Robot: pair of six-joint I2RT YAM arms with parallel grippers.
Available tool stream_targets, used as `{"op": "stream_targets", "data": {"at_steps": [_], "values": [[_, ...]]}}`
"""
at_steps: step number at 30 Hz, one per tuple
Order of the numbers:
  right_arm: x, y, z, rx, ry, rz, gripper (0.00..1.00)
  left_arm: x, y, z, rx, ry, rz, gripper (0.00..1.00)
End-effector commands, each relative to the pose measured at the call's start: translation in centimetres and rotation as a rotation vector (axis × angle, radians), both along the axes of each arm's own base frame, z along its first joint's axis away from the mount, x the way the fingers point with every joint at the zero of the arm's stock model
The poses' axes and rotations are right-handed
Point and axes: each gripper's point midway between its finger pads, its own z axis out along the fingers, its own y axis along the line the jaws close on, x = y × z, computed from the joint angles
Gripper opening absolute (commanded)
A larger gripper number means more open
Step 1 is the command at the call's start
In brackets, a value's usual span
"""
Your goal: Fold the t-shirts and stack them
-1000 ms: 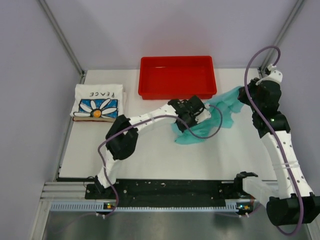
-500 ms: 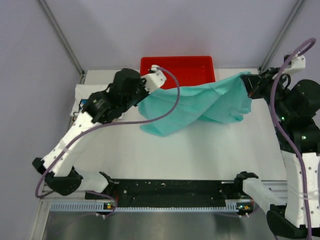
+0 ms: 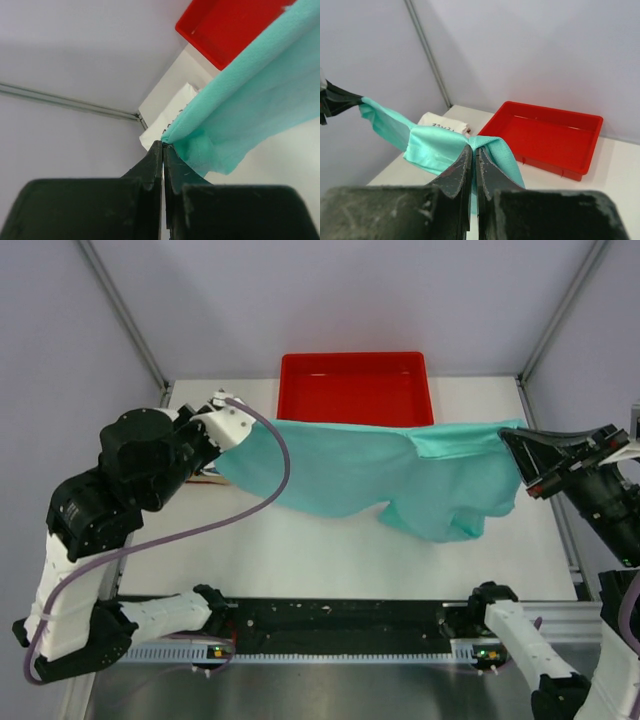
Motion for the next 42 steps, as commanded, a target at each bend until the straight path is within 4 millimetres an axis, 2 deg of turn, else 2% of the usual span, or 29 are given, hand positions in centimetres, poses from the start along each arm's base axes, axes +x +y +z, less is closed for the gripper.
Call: {"op": "stream_targets", "data": {"at_steps": [1,6,9,12,16,19,22,24,25,29,31,32,33,36,39,42], "values": [[-1.4,0.7,2.6,0.045,-0.028,0.053,0.00,-3.6,2.4,-0.2,0.011,0.046,-0.040,0.00],[-5.2,1.8,5.2,0.081,-0.091,0.152,0.00,-6.9,5.6,0.2,0.012,0.036,-0.033,0.00],[-7.1,2.3,5.7,0.093,-0.104,0.206,0.00,-8.8,7.0,1.4,-0.025,0.017,-0.041,0.00],[-8.9,2.9,5.3,0.103,-0.088,0.261,0.00,-10.3,7.9,2.0,-0.056,0.000,-0.049,0.00],[-11.2,2.2,5.0,0.116,-0.082,0.224,0.00,-10.5,7.6,1.5,-0.048,-0.001,-0.077,0.00],[-10.1,1.2,4.1,0.133,-0.009,0.144,0.00,-9.3,6.8,1.5,-0.058,-0.025,-0.070,0.00],[-5.4,1.3,1.2,0.133,0.139,0.108,0.00,-7.0,4.8,-0.2,-0.020,0.015,-0.077,0.00],[-0.4,1.0,-2.1,0.132,0.276,0.048,0.00,-4.7,3.7,-2.0,0.040,0.028,-0.054,0.00],[2.1,0.9,-4.1,0.125,0.332,0.025,0.00,-3.0,2.9,-4.0,0.098,0.055,-0.036,0.00],[11.9,0.5,-10.8,0.098,0.460,-0.069,0.00,2.4,0.5,-9.6,0.232,0.163,0.005,0.00],[16.0,-0.1,-14.4,0.067,0.519,-0.130,0.00,5.8,-1.0,-13.3,0.259,0.273,0.000,0.00],[17.7,-0.3,-16.0,0.053,0.545,-0.152,0.00,7.4,-1.2,-14.8,0.259,0.307,0.007,0.00],[19.9,-0.3,-18.4,0.033,0.592,-0.162,0.00,9.2,-1.3,-16.5,0.272,0.335,0.019,0.00],[23.6,0.2,-23.8,0.002,0.702,-0.154,0.00,13.4,-0.8,-21.9,0.350,0.388,0.037,0.00],[26.1,0.6,-28.5,-0.032,0.806,-0.145,0.00,15.4,-1.9,-26.5,0.404,0.443,-0.015,0.00],[27.4,0.2,-31.3,-0.057,0.863,-0.172,0.00,17.3,-2.7,-29.6,0.433,0.455,-0.032,0.00]]}}
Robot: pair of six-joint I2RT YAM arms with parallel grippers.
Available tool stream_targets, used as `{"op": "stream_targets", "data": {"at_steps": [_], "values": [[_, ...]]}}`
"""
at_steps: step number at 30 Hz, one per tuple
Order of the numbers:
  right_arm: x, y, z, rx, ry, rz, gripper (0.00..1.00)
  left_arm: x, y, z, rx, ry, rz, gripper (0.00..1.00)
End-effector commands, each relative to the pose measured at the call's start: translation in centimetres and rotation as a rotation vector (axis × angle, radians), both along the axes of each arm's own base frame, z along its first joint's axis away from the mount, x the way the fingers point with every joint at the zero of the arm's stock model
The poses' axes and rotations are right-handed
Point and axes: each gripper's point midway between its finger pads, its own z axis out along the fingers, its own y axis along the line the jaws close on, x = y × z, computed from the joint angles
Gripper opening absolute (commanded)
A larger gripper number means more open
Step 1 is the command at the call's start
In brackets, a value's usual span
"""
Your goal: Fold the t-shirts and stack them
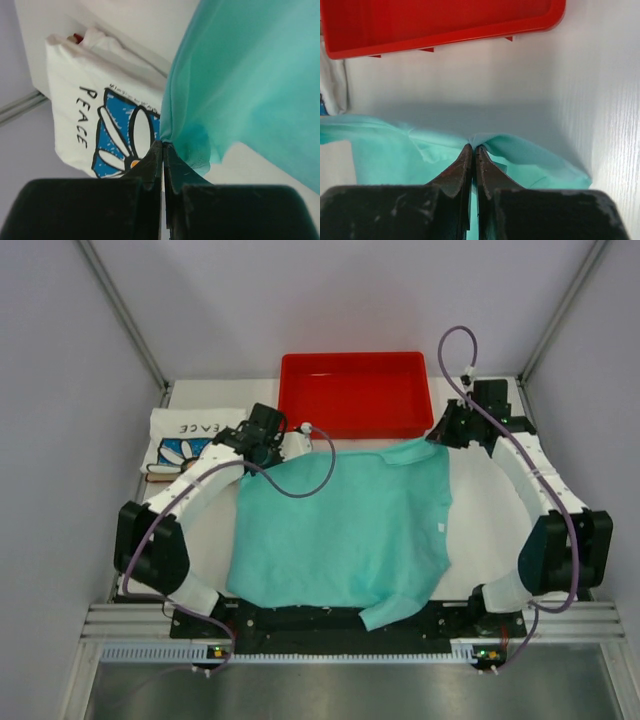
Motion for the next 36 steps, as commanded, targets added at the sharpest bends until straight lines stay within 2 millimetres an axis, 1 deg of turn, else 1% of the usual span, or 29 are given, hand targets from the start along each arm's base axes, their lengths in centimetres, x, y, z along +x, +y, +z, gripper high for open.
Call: {"op": "stream_targets", "data": {"at_steps": [1,4,7,10,12,13,14,15,17,19,23,25,27,32,36], "values": [[3.4,-0.4,1.2,-0.047,-0.123,-0.002,0.00,4.6,-2.3,-0.6,-0.025,-0.125,-0.079,0.00],[3.0,-0.3,-0.1,-0.045,-0.088,0.004,0.00,5.7,-2.1,-1.6,-0.007,-0.120,-0.070,0.00],[1.6,-0.2,-1.6,-0.036,-0.041,0.008,0.00,5.3,-1.5,-2.7,0.031,-0.077,-0.084,0.00],[-0.3,-0.2,-3.0,-0.021,-0.001,0.001,0.00,4.0,-1.2,-4.4,0.069,-0.023,-0.140,0.00],[-1.9,0.0,-4.8,0.003,0.054,-0.007,0.00,2.5,-0.7,-6.2,0.107,0.047,-0.189,0.00],[-2.9,0.3,-5.8,0.024,0.086,0.005,0.00,1.8,-0.4,-6.9,0.125,0.079,-0.212,0.00],[-3.5,0.5,-6.3,0.035,0.100,0.011,0.00,1.1,-0.3,-7.5,0.133,0.108,-0.225,0.00],[-4.5,0.6,-7.3,0.041,0.132,0.015,0.00,0.4,-0.1,-8.1,0.144,0.140,-0.236,0.00],[-5.5,0.3,-8.5,0.032,0.157,0.007,0.00,-1.0,0.1,-9.0,0.146,0.212,-0.261,0.00],[-6.1,0.1,-9.3,0.025,0.174,-0.002,0.00,-1.8,0.4,-9.8,0.164,0.257,-0.282,0.00],[-7.0,0.6,-11.3,0.059,0.231,-0.003,0.00,-2.4,1.1,-11.5,0.210,0.314,-0.288,0.00],[-7.5,1.3,-12.0,0.094,0.252,0.014,0.00,-2.8,1.4,-12.0,0.222,0.343,-0.286,0.00],[-7.8,1.6,-12.1,0.112,0.258,0.016,0.00,-3.2,1.3,-11.6,0.218,0.357,-0.278,0.00],[-8.3,0.8,-11.3,0.071,0.242,0.002,0.00,-3.6,0.6,-9.5,0.179,0.317,-0.303,0.00],[-10.1,0.8,-11.8,0.067,0.289,0.017,0.00,-4.1,0.9,-9.5,0.187,0.330,-0.298,0.00]]}}
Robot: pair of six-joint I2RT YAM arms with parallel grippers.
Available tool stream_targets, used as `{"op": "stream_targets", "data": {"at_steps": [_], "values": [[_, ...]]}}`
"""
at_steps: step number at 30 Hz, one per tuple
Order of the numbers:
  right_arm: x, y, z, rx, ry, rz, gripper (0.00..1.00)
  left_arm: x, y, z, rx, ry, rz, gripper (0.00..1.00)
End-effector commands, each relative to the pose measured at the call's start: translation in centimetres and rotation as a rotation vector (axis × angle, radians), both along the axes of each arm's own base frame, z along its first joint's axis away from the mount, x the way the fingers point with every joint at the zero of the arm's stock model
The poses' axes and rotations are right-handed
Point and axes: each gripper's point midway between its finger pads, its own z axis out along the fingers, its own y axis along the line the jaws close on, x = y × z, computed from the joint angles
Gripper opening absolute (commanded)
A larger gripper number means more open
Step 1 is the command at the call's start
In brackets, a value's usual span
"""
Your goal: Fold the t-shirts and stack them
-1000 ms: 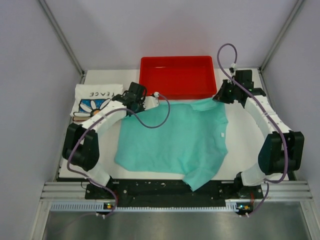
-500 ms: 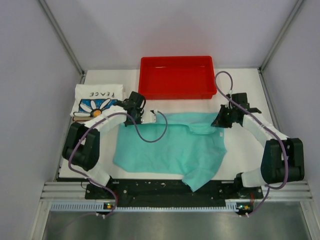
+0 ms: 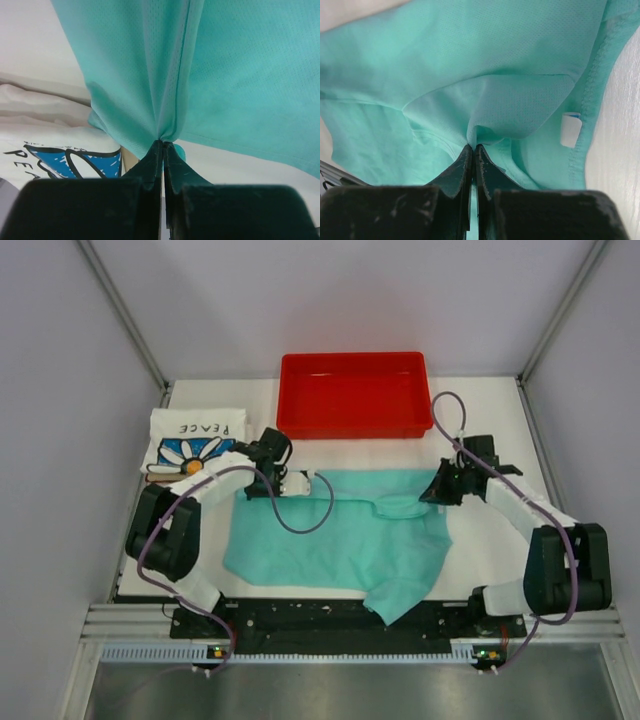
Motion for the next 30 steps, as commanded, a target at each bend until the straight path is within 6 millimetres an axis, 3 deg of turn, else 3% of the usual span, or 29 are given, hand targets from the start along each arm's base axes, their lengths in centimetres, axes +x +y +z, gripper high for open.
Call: {"op": "stream_targets", "data": {"at_steps": [1,7,14,15,18,21,25,27,30], "values": [[-1.2,0.2,1.2,0.003,-0.024,0.025,0.00,-0.8,0.1,1.2,-0.012,0.001,-0.008,0.00],[-3.6,-0.4,1.9,-0.028,-0.020,0.035,0.00,-1.6,0.2,2.1,-0.022,0.019,-0.011,0.00],[-4.4,0.6,-0.8,0.024,0.057,0.053,0.00,-3.5,0.8,-1.8,0.026,0.149,0.014,0.01],[-4.4,0.4,-1.0,0.010,0.062,0.049,0.07,-3.9,0.8,-2.0,0.031,0.174,0.011,0.14],[-4.3,-0.4,-0.7,-0.036,0.047,0.026,0.50,-5.4,0.8,-1.3,0.032,0.270,0.023,0.41],[-3.1,-2.0,1.5,-0.113,-0.047,-0.035,0.57,-5.1,0.7,0.8,0.008,0.246,0.026,0.41],[-1.8,-3.1,4.5,-0.169,-0.152,-0.060,0.59,-5.2,0.4,3.4,-0.064,0.234,0.034,0.43],[-1.1,-3.2,4.4,-0.183,-0.155,-0.067,0.49,-3.2,-0.4,3.6,-0.119,0.144,0.085,0.40],[0.4,-1.6,3.4,-0.129,-0.164,-0.047,0.30,-0.2,-0.7,2.4,-0.140,0.037,0.206,0.31]]}}
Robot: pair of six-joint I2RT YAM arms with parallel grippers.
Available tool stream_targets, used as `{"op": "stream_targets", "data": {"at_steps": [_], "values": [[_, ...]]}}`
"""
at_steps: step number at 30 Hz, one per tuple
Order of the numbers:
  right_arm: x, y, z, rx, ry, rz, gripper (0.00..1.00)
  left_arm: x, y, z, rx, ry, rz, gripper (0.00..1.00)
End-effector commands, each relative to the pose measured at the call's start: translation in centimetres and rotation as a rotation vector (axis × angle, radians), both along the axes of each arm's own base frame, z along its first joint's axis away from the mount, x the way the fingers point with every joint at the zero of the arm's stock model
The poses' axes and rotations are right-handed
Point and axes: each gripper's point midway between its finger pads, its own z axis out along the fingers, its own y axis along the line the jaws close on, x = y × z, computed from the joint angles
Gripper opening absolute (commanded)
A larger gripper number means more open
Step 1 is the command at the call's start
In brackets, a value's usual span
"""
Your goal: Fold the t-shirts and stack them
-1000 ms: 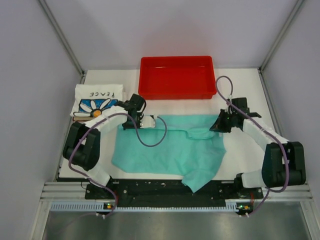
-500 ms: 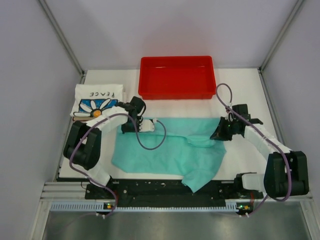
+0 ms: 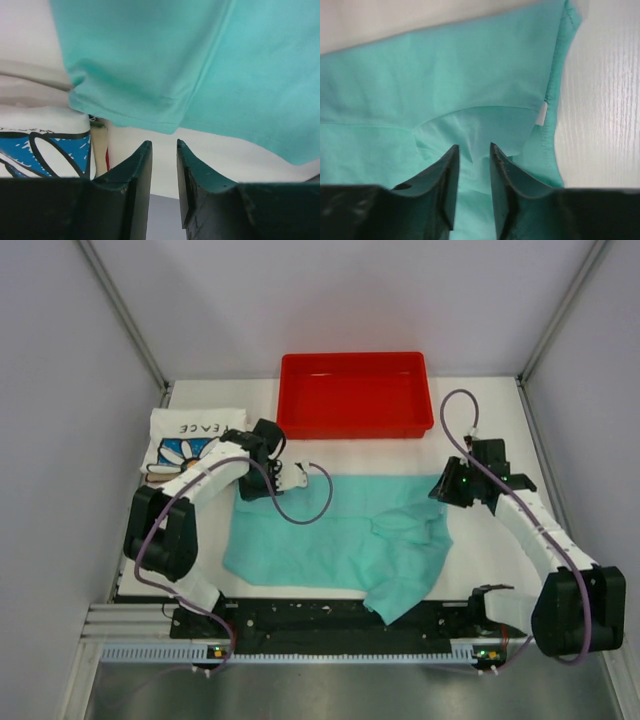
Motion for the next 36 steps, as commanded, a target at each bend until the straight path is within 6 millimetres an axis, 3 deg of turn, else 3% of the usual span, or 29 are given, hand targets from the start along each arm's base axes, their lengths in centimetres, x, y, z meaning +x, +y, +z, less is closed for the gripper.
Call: {"op": "stream_targets", "data": {"at_steps": [1,4,8,11,16,19,22,23,24,27,29,32,36], "values": [[3.0,1.5,-0.4,0.024,-0.052,0.023,0.24,3.5,-1.1,-0.3,-0.061,-0.122,0.160,0.29],[4.2,1.2,-2.8,0.000,-0.004,0.005,0.08,4.4,-0.6,-2.2,-0.021,-0.111,0.220,0.22],[5.4,-0.5,-6.0,-0.108,0.061,-0.028,0.01,5.9,1.1,-4.6,0.049,-0.150,0.265,0.20],[7.0,-1.1,-6.9,-0.148,0.067,-0.054,0.00,7.0,1.7,-5.8,0.063,-0.162,0.300,0.20],[10.8,-2.5,-7.2,-0.195,0.046,-0.101,0.00,8.9,1.6,-7.4,0.077,-0.206,0.305,0.20],[12.7,-3.0,-6.5,-0.218,0.047,-0.098,0.00,10.8,0.9,-6.5,0.046,-0.253,0.323,0.24],[13.2,-2.6,-3.6,-0.226,-0.001,-0.064,0.00,11.0,-0.7,-3.8,-0.060,-0.267,0.326,0.30],[13.0,-2.7,-2.1,-0.242,-0.024,-0.061,0.05,10.7,-1.3,-2.6,-0.101,-0.270,0.318,0.32],[12.5,-2.7,-1.0,-0.271,-0.039,-0.056,0.14,10.3,-2.0,-0.3,-0.161,-0.288,0.303,0.36],[9.6,-2.0,2.8,-0.334,-0.088,-0.025,0.48,8.0,-2.6,3.8,-0.247,-0.298,0.260,0.45],[6.5,-0.2,4.1,-0.346,-0.093,0.031,0.55,6.2,-1.9,5.5,-0.249,-0.309,0.249,0.47],[0.4,4.4,3.7,-0.322,-0.068,0.225,0.61,2.0,-0.4,5.6,-0.215,-0.253,0.235,0.47],[-8.0,11.2,4.0,-0.232,-0.108,0.580,0.67,-5.1,1.3,3.3,-0.196,-0.127,0.187,0.47]]}}
